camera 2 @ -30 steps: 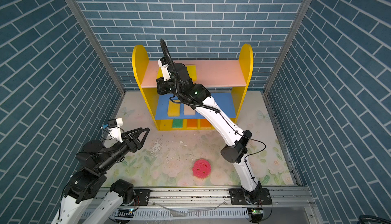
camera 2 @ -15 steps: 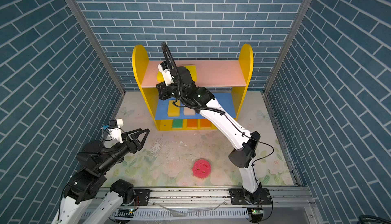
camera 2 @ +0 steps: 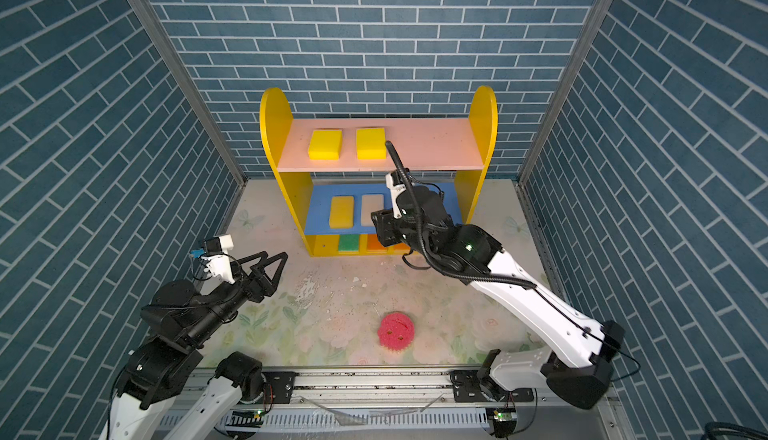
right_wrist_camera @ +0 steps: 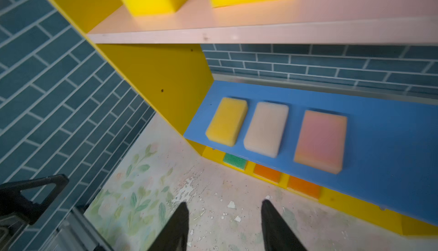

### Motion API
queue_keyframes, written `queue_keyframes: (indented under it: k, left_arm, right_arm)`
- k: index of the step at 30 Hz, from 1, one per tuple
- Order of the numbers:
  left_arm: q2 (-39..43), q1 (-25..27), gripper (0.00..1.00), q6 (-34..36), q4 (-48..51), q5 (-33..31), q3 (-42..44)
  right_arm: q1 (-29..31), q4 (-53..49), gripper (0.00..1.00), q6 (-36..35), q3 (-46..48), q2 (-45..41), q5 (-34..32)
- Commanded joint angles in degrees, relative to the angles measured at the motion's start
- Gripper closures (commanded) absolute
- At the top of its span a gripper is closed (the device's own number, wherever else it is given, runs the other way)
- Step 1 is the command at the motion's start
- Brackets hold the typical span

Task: Place and organize the cleaning sponges onto the shelf
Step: 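Move the right gripper down to the pink round sponge on the floor, then grasp the pink round sponge with the right gripper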

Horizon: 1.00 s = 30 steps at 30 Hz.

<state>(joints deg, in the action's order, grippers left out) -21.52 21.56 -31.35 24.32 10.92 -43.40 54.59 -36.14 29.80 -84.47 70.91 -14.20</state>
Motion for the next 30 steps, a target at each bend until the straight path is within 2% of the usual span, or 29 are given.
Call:
queue_keyframes:
  k: [1, 2, 6, 10, 16, 22, 30]
  left_arm:
    - [0.13, 0.39, 0.14, 0.69, -2.51, -1.14, 2.09]
    - [0.11, 0.39, 0.15, 0.86, -3.29, -1.08, 2.74]
    - [-0.03, 0.37, 0.2, -0.13, -6.36, -0.46, 5.59]
    - [-0.97, 0.4, 0.21, -2.54, -8.42, 2.08, 8.16]
    - [-2.76, 0.4, 0.21, -3.86, -9.25, 2.61, 10.92]
    - [-6.47, 0.38, 0.22, -5.33, -12.24, 0.98, 13.59]
    - [-11.68, 0.34, 0.22, -6.6, -14.97, -0.74, 14.75]
  right_arm:
    - [-0.2, -8.33, 0.35, 10.02, 7.56, -5.22, -7.49]
    - [-0.26, -9.73, 0.29, 11.76, 9.88, -6.84, -7.82]
    - [-0.25, -11.73, 0.3, 16.1, 18.06, -9.87, -5.85]
    - [-0.22, -8.97, 0.3, 19.82, 26.35, -10.01, -1.49]
    - [-0.17, -3.21, 0.32, 24.87, 37.42, -10.25, 3.8]
    - [-0.07, 5.61, 0.33, 27.15, 46.85, -6.86, 16.57]
    - [0.65, 16.77, 0.33, 30.1, 53.57, -2.86, 18.81]
